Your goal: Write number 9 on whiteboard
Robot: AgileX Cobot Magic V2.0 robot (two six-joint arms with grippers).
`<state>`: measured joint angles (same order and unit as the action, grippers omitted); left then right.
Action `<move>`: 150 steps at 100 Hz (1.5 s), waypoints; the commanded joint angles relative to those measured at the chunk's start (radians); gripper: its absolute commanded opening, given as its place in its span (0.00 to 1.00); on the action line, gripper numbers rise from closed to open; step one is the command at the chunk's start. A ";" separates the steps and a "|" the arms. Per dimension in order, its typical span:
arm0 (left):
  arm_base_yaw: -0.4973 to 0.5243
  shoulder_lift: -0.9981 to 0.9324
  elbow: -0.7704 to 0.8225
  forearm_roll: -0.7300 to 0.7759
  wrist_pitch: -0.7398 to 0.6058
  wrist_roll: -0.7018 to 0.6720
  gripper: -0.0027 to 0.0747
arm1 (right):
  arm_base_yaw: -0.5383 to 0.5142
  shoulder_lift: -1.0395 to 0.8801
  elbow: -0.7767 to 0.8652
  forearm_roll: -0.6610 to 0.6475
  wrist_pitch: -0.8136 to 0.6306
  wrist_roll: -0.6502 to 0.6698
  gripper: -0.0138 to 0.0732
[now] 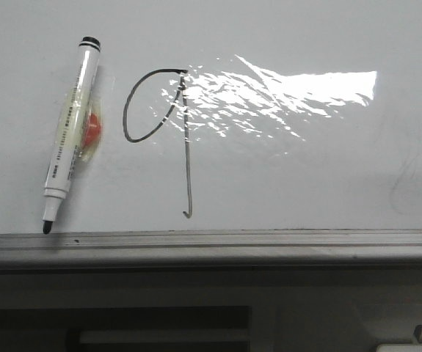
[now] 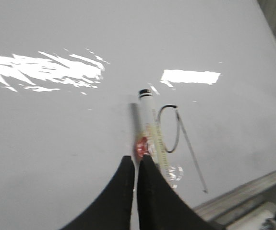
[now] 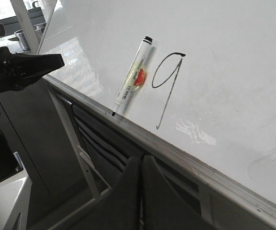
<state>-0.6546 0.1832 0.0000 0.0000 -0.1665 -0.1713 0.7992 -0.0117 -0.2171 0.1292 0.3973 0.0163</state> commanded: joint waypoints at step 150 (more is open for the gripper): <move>0.618 -0.216 0.020 0.049 0.463 0.054 0.01 | -0.001 -0.007 -0.024 -0.010 -0.071 -0.006 0.08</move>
<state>-0.0384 -0.0042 -0.0016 0.0637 0.3419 -0.1198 0.7992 -0.0117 -0.2171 0.1292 0.3995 0.0136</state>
